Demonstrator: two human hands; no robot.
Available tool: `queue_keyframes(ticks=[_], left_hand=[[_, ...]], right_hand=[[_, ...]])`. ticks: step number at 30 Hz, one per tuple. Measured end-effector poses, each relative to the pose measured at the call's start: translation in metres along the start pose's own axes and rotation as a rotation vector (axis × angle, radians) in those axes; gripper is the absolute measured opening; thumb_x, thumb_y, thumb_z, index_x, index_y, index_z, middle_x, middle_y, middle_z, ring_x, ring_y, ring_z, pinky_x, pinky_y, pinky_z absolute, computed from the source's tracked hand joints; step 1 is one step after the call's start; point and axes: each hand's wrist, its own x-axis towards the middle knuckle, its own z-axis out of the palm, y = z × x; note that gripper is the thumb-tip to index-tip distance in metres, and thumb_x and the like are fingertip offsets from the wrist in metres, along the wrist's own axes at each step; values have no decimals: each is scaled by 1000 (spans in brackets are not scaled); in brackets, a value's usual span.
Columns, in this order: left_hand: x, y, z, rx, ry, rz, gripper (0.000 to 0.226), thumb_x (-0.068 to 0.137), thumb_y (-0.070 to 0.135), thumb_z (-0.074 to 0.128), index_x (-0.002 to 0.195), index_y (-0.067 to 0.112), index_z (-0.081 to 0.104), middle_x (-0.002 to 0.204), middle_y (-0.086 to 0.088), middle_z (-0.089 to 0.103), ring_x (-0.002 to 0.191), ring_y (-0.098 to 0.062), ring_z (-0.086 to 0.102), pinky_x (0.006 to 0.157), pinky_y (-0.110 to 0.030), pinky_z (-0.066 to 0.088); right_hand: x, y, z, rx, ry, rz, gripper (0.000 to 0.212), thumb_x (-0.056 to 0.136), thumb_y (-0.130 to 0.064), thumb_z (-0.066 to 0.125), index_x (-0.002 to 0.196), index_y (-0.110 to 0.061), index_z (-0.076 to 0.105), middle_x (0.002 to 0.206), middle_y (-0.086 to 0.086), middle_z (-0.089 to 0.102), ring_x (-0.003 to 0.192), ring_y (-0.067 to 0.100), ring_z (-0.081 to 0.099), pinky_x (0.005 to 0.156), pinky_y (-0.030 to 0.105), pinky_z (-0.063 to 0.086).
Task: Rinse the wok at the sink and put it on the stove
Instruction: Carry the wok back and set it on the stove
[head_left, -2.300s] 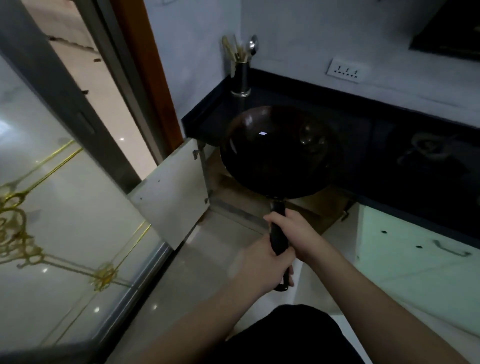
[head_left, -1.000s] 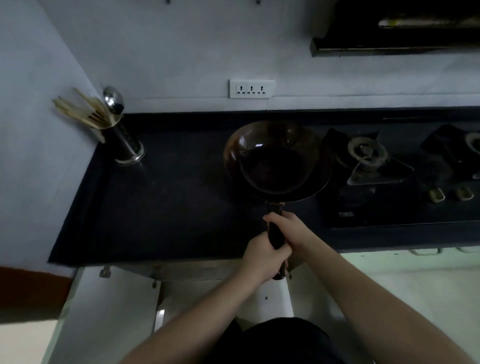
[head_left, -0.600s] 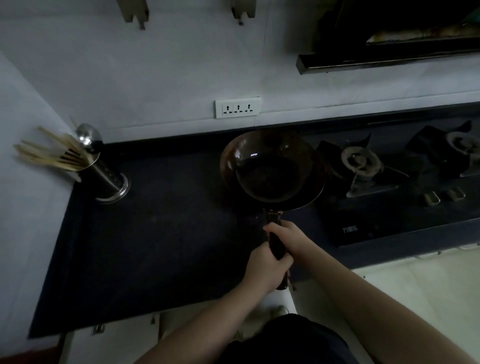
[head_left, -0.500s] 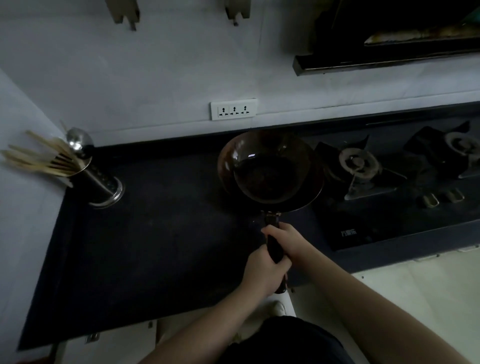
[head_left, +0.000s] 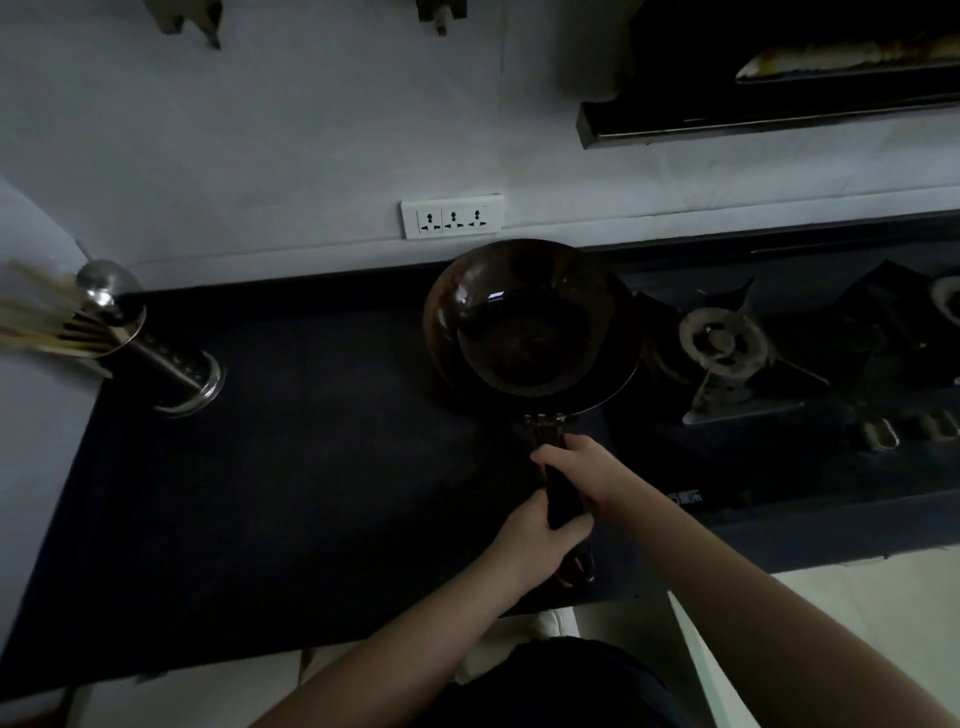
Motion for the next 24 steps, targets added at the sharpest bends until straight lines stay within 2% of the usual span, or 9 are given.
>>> queue_keyframes(ticks=[3, 7, 10, 12, 13, 17, 21, 24], left_hand=[[6, 9, 7, -16, -2, -12, 34, 88, 36, 65, 121, 31, 60, 107, 9, 70, 102, -6, 66, 94, -31, 52], [13, 14, 13, 2, 23, -20, 29, 87, 36, 65, 116, 32, 62, 106, 9, 71, 100, -7, 66, 94, -34, 53], [15, 12, 11, 5, 25, -24, 34, 84, 41, 66, 117, 33, 63, 106, 8, 72, 100, -7, 68, 95, -37, 54], [15, 10, 11, -2, 26, -27, 36, 83, 42, 67, 118, 33, 63, 108, 9, 72, 101, -6, 68, 96, -37, 54], [15, 10, 11, 0, 29, -23, 36, 84, 41, 67, 119, 33, 64, 108, 9, 72, 101, -6, 68, 96, -36, 54], [15, 14, 13, -9, 41, -27, 30, 86, 36, 67, 115, 29, 65, 102, 5, 73, 97, -11, 70, 94, -36, 55], [14, 17, 17, -15, 62, -30, 28, 88, 32, 67, 115, 25, 65, 101, 4, 73, 96, -12, 70, 93, -36, 55], [15, 18, 23, -37, 69, -52, 31, 88, 32, 67, 119, 26, 64, 106, 5, 73, 99, -10, 69, 96, -37, 54]], right_hand=[[7, -1, -13, 10, -24, 2, 11, 82, -18, 69, 88, -10, 64, 76, 2, 67, 66, 13, 67, 56, 25, 50], [13, -3, -22, 1, -44, -3, 9, 83, -17, 69, 86, -11, 63, 74, 1, 66, 63, 12, 65, 53, 23, 49], [14, -2, -22, -1, -62, 3, 21, 79, -20, 71, 95, -8, 65, 84, 7, 69, 75, 19, 68, 64, 33, 55], [15, -2, -22, -14, -72, 5, 35, 72, -24, 73, 100, -3, 66, 92, 17, 71, 85, 30, 71, 80, 47, 57], [15, -2, -22, -14, -78, 6, 40, 70, -25, 73, 102, -1, 66, 98, 21, 72, 91, 34, 71, 85, 49, 56], [15, -3, -22, -8, -90, -2, 35, 75, -24, 72, 104, -4, 67, 96, 15, 71, 89, 28, 70, 86, 45, 56], [14, 0, -27, 3, -82, -13, 30, 79, -25, 72, 103, -8, 67, 103, 15, 72, 97, 30, 70, 87, 42, 56], [15, 4, -32, -7, -95, -19, 37, 77, -33, 75, 106, -12, 68, 103, 11, 73, 93, 24, 71, 88, 39, 58]])
